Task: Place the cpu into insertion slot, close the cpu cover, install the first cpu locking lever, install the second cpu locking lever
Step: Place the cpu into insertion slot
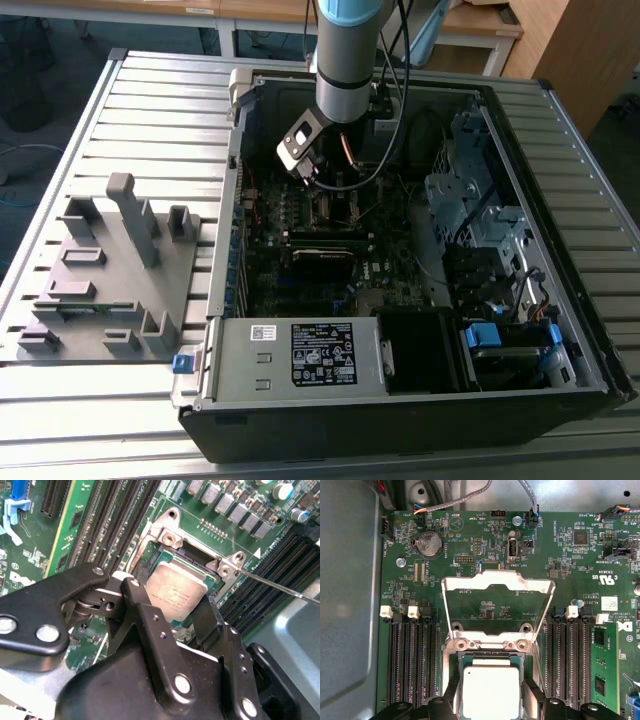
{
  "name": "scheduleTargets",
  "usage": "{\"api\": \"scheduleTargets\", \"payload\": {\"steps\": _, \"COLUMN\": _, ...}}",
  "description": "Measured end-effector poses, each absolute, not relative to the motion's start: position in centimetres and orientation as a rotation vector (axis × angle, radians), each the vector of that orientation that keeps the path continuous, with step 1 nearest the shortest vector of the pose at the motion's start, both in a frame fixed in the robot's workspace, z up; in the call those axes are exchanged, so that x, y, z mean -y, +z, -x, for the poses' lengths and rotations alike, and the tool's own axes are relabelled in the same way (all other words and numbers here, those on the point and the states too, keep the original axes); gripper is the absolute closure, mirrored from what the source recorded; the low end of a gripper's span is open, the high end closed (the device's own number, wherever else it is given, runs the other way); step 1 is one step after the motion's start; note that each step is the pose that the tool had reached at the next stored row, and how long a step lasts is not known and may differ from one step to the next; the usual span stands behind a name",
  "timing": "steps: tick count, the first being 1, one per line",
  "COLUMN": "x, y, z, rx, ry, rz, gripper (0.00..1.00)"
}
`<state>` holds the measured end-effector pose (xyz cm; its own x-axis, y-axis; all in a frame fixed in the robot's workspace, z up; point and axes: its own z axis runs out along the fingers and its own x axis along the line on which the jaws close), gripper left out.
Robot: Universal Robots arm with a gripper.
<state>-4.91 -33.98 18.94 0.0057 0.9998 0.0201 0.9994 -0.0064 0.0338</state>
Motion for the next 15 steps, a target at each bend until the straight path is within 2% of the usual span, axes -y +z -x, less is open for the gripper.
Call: {"api": "scheduleTargets", "payload": {"steps": 15, "x": 34.0, "y": 20.5, "z": 4.9, "rx": -2.207, "ry": 0.059, "rz": -2.22, "gripper": 0.4}}
